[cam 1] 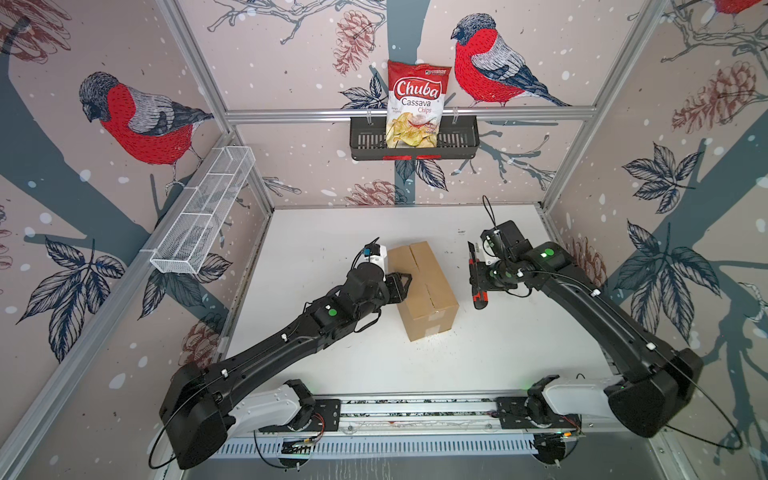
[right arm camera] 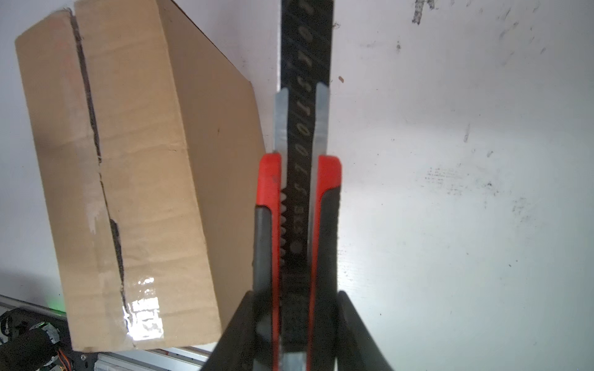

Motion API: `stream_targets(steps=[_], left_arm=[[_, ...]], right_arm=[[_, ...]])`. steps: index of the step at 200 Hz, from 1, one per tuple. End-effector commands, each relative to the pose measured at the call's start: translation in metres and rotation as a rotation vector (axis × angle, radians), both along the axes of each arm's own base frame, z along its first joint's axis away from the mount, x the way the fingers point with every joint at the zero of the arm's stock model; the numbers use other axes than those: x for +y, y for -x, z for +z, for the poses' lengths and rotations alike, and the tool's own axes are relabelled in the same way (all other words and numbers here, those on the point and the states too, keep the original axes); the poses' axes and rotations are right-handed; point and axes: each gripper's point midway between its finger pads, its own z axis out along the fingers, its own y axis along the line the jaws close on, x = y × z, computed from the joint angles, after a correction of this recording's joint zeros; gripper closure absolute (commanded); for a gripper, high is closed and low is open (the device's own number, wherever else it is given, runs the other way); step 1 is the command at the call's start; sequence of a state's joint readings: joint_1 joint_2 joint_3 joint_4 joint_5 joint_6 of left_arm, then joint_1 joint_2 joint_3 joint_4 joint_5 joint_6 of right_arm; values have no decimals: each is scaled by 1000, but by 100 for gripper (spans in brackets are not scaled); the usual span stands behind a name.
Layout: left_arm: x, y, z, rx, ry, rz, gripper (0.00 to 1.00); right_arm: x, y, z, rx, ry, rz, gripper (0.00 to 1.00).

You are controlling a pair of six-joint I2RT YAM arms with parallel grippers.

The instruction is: Unpack the express box

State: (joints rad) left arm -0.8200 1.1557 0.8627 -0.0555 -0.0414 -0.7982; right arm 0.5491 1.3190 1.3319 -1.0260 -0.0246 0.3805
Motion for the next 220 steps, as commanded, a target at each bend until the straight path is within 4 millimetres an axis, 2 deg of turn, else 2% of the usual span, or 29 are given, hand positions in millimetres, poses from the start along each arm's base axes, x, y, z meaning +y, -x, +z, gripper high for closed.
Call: stream_targets(steps=[1, 26, 34, 37, 46, 75, 99, 192, 220], left_arm=[[-22, -4, 14, -54, 8, -105, 58], [-54, -17, 26, -77, 76, -196, 55], [-61, -21, 19, -64, 83, -218, 54], [-66, -24, 29, -80, 101, -226, 53], [-75, -30, 32, -87, 123, -249, 53], [-99, -43, 39, -100, 180, -294, 53], [-115, -46, 43, -94, 234, -340, 53], [-140, -42, 28, -48, 282, -400, 55], [-151, -46, 29, -49, 290, -415, 57]], right_arm=[[5, 2, 7, -18, 11, 82, 84], [9, 2, 11, -38, 13, 128, 84], [10, 2, 12, -42, 11, 139, 84], [11, 2, 12, -43, 11, 143, 84], [12, 3, 12, -44, 8, 153, 84], [16, 2, 13, -54, -3, 172, 84], [20, 0, 14, -62, -14, 180, 84], [37, -16, 22, -92, -56, 199, 84], [42, -16, 21, -91, -57, 212, 84]])
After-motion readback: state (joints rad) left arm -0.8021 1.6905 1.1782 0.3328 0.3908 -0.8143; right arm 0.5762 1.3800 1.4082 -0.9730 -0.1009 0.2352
